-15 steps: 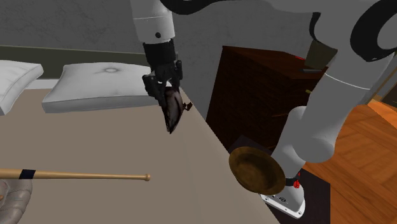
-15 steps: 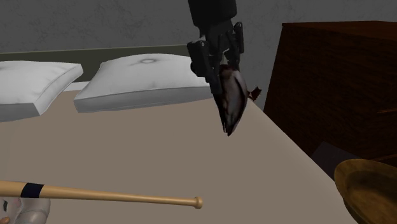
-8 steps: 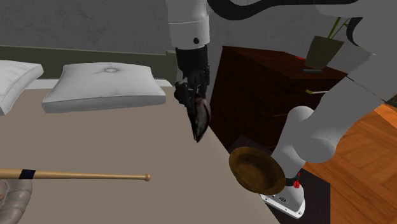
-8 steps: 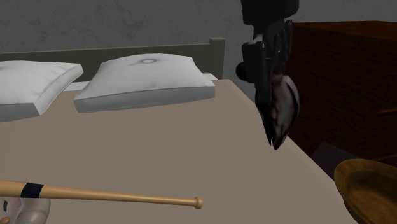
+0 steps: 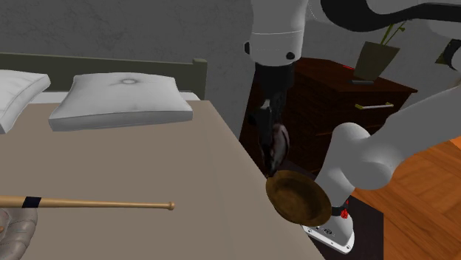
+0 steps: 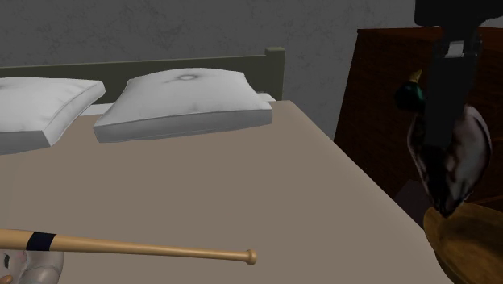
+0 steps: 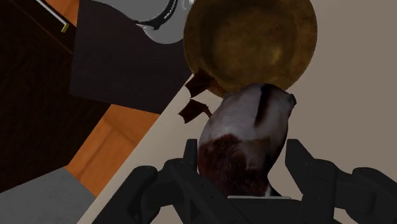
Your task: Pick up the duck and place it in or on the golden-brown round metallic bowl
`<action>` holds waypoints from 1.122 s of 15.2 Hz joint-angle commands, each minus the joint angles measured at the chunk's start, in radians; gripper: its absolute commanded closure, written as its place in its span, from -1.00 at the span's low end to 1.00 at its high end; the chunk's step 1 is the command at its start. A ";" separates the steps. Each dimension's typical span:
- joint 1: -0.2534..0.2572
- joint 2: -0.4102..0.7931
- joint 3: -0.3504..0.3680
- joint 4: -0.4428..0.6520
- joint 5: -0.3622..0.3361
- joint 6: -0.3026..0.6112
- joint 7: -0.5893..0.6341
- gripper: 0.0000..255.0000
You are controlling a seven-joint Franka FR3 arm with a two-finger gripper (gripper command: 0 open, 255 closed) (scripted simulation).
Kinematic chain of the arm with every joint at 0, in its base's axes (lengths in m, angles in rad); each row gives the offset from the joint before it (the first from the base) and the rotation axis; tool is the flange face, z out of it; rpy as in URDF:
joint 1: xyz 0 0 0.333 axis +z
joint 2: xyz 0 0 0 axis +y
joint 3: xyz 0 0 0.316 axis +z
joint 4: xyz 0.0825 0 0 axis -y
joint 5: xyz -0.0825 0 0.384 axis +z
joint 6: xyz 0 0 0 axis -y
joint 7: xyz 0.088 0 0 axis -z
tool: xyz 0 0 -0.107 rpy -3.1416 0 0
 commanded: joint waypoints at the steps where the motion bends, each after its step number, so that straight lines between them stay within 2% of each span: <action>1: 0.020 -0.081 -0.005 -0.055 0.020 -0.025 0.003 1.00; 7: 0.089 -0.308 -0.008 -0.157 0.080 -0.148 0.043 1.00; 17: 0.104 -0.343 0.025 -0.306 0.112 -0.034 0.036 1.00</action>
